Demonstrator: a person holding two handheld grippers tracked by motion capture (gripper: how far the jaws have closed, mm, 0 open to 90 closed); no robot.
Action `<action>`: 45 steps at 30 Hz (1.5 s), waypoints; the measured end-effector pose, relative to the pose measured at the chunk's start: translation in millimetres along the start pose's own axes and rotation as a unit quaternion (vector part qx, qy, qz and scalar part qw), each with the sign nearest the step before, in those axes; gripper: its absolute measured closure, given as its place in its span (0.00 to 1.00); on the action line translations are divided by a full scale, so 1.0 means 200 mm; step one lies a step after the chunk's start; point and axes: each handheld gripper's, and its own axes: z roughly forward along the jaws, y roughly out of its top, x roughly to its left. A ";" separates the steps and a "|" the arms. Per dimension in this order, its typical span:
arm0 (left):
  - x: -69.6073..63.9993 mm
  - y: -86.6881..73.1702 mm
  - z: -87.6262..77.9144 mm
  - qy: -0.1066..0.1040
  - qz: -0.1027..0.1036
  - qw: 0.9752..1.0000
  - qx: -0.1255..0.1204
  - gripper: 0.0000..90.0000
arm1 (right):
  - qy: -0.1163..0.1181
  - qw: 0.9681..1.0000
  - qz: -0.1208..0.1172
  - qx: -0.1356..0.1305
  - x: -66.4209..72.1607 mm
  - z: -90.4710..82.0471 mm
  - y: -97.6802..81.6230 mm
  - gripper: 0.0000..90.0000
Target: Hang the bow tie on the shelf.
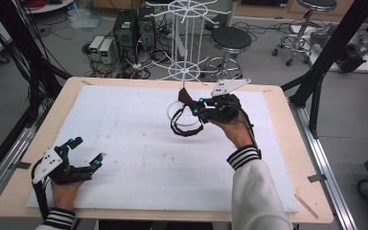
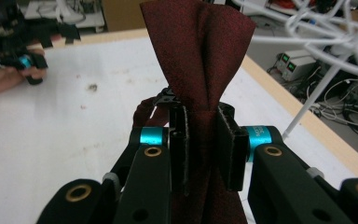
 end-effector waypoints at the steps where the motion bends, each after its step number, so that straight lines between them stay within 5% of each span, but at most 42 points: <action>1: 0.00 0.00 0.00 0.000 0.000 1.000 0.000 0.02 | -0.005 1.000 -0.001 -0.004 0.00 -0.01 0.00 0.86; 18: 0.00 0.00 0.00 -0.001 -0.001 1.000 -0.001 0.02 | -0.044 0.998 0.022 -0.044 -0.08 -0.12 0.07 0.86; 26: 0.00 0.00 0.00 0.000 -0.003 1.000 -0.001 0.02 | -0.077 0.994 0.040 -0.062 -0.16 -0.18 0.13 0.86; 36: 0.00 0.00 0.00 -0.001 -0.003 1.000 0.000 0.02 | -0.114 0.989 0.071 -0.058 -0.25 -0.19 0.12 0.86; 45: 0.00 0.00 0.00 -0.001 -0.005 1.000 -0.002 0.02 | -0.125 0.988 0.077 -0.049 -0.32 -0.15 0.14 0.86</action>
